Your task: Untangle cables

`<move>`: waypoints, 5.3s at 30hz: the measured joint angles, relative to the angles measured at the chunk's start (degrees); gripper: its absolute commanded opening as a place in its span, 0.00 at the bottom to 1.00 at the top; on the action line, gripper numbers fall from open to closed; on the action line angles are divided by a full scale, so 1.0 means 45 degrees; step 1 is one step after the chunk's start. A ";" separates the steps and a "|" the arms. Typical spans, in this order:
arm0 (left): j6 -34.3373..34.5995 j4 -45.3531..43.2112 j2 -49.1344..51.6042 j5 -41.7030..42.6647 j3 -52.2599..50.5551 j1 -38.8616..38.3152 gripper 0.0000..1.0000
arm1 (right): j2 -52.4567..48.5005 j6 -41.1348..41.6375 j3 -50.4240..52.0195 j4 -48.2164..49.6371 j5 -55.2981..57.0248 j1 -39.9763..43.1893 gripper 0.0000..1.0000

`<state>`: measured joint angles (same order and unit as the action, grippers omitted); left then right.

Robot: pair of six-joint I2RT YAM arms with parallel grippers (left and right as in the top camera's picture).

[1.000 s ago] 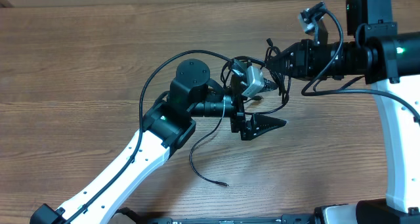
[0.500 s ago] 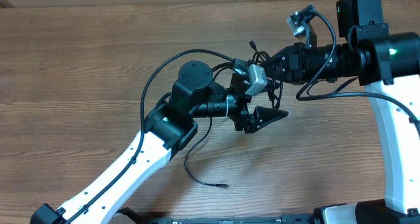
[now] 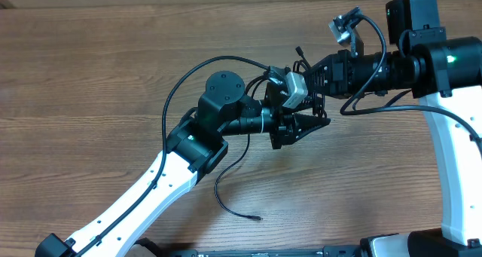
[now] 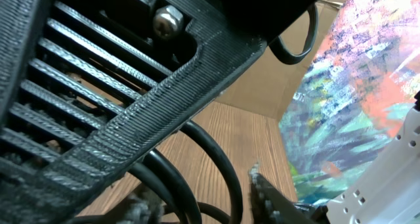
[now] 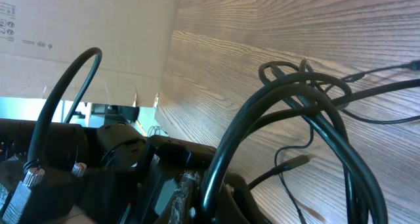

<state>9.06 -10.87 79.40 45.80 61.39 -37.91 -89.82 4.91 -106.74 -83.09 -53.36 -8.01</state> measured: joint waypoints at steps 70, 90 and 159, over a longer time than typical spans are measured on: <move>0.1506 -0.3021 0.0000 0.5105 0.0000 0.2040 0.04 | 0.0010 -0.1914 -0.0024 -0.1554 0.2497 0.1341 0.52; 0.1457 -0.3978 0.0000 0.4915 0.0000 0.1778 0.04 | 0.0010 -0.2103 -0.0024 -0.1112 0.2370 -0.0141 0.25; 0.4473 0.2157 -0.0165 -0.2040 0.0097 0.2875 0.04 | 0.0010 0.0151 -0.0024 -0.0248 0.5469 0.0461 0.04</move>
<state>29.19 -1.17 78.65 36.62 61.82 -24.97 -89.78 5.58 -106.85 -84.20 -28.75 -5.93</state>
